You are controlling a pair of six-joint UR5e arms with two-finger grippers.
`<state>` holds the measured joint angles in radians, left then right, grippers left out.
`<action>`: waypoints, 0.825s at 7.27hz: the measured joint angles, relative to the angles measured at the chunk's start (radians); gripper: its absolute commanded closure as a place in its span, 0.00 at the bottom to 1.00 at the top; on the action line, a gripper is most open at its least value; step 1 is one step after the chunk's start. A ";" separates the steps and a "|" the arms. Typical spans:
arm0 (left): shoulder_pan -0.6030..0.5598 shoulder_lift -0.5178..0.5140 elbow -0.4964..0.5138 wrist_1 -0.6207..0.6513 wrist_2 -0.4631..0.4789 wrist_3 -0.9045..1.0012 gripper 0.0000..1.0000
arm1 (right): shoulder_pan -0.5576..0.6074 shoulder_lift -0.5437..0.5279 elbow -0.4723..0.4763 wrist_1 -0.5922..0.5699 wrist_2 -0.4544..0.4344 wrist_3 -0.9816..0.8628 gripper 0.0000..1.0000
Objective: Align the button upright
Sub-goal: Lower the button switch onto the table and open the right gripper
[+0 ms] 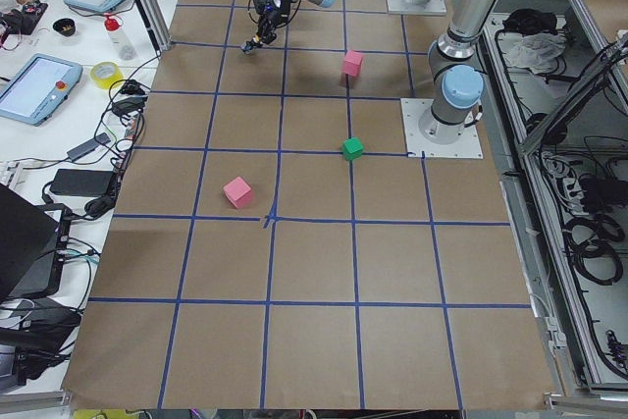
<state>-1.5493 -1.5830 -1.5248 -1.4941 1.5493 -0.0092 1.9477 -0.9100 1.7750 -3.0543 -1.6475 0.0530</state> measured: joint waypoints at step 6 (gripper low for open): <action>-0.002 -0.003 -0.001 0.000 -0.001 -0.007 0.00 | 0.010 -0.136 -0.025 0.272 0.002 0.144 0.00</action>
<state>-1.5518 -1.5861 -1.5260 -1.4941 1.5479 -0.0159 1.9573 -1.0457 1.7496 -2.7821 -1.6458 0.1969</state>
